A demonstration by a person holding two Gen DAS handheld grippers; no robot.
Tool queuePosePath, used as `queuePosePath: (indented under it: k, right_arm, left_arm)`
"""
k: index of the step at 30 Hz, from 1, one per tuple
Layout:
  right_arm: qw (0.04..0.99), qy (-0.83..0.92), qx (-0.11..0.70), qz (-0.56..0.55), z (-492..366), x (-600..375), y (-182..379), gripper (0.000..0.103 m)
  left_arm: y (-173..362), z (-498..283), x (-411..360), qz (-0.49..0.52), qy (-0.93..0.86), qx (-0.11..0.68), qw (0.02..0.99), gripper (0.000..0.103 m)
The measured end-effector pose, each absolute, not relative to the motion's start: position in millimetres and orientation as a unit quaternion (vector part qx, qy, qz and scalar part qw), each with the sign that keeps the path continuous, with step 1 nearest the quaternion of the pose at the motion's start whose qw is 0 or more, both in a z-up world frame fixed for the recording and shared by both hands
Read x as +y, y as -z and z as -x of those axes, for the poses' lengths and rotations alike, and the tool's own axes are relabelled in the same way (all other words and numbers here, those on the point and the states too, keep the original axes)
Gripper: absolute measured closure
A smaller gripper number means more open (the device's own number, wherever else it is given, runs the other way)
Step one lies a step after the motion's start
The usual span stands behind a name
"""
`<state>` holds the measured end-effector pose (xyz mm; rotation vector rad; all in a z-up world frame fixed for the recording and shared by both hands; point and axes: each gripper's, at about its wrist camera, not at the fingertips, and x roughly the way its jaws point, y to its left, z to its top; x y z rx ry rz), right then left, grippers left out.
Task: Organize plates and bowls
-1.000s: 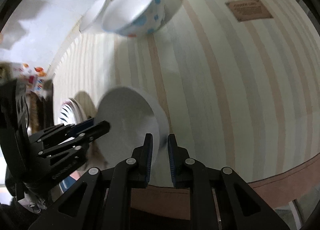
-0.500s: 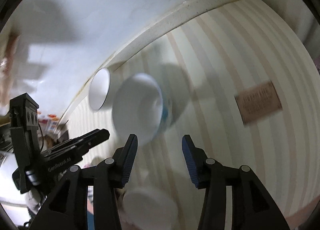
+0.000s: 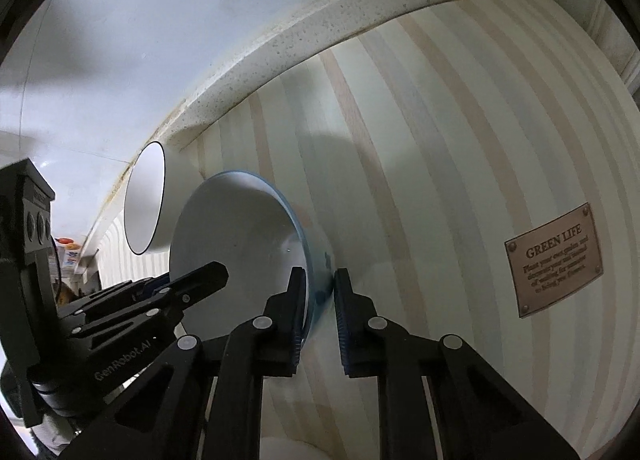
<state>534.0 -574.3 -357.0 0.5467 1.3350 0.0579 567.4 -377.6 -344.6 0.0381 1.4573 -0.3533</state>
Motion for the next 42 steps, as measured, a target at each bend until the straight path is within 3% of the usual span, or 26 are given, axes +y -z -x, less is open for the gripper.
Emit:
queuePosePath:
  k: [14,29,42]
  right_arm:
    - [0.765,-0.032,0.599,-0.233,-515,-573,322,0.088]
    - [0.780,-0.041,0.578,-0.238,-427,-552,259,0.088]
    - [0.758,-0.034,0.601,-0.253,-345,-537,275,0.088]
  left_arm:
    - [298,-539,-373,-0.038,0.171,0.636,0.751,0.085]
    - [241,-456,-352,-0.048,0.184,0.614,0.766,0.085]
    - [265,-406,-343,-0.070,0.200,0.646,0.734,0.084]
